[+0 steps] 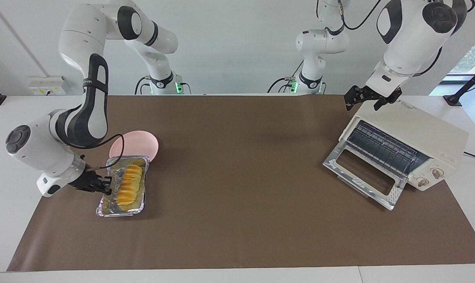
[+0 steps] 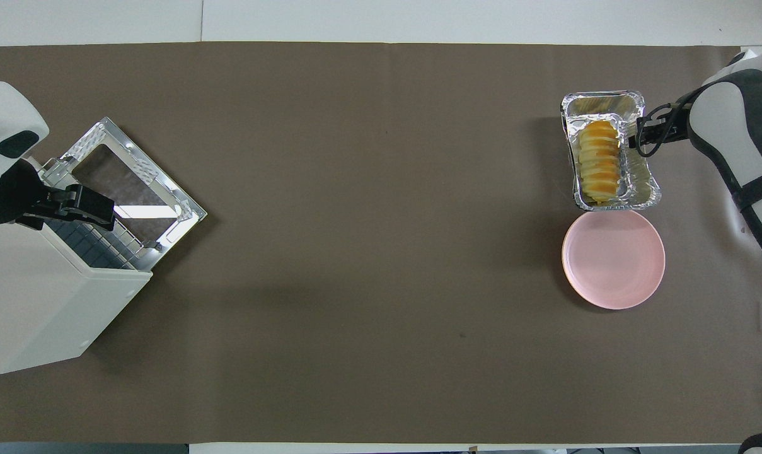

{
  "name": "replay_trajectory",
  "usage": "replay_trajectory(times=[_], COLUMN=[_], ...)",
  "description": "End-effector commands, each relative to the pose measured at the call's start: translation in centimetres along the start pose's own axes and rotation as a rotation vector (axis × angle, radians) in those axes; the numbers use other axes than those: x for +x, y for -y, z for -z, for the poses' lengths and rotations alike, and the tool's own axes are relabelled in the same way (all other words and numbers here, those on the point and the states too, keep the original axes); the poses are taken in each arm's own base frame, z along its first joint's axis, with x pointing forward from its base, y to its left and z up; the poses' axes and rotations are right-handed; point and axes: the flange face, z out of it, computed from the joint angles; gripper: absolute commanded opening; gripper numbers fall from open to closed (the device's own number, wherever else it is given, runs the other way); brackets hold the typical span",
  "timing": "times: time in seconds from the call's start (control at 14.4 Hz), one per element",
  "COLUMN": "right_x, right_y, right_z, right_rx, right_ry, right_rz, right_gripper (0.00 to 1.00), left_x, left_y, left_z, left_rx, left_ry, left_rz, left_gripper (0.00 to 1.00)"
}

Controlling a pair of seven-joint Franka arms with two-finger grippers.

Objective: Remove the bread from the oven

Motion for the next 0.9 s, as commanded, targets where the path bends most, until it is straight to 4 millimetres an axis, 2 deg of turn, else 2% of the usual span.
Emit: replay_trajectory(times=[0.0,0.21,0.48,0.83], right_x=[0.3,0.0,-1.6,-2.5], right_y=[-0.6,-1.7,-2.5,-2.6], right_z=[0.5,-0.5,-2.4,-3.4], right_rx=[0.011,0.007,0.009,0.008], right_ry=[-0.017,-0.031,-0.035,-0.030], right_rz=[0.072,0.060,0.054,0.055], right_gripper=[0.00,0.00,0.00,0.00], left_x=[-0.2,-0.4,-0.8,-1.1], left_y=[0.4,0.4,0.4,0.4], left_z=[0.6,0.9,1.4,1.9], left_rx=[-0.011,-0.011,-0.011,-0.010], left_ry=[-0.015,-0.021,-0.030,-0.041], left_rz=[0.000,0.000,-0.002,0.000], left_gripper=[1.00,1.00,1.00,1.00])
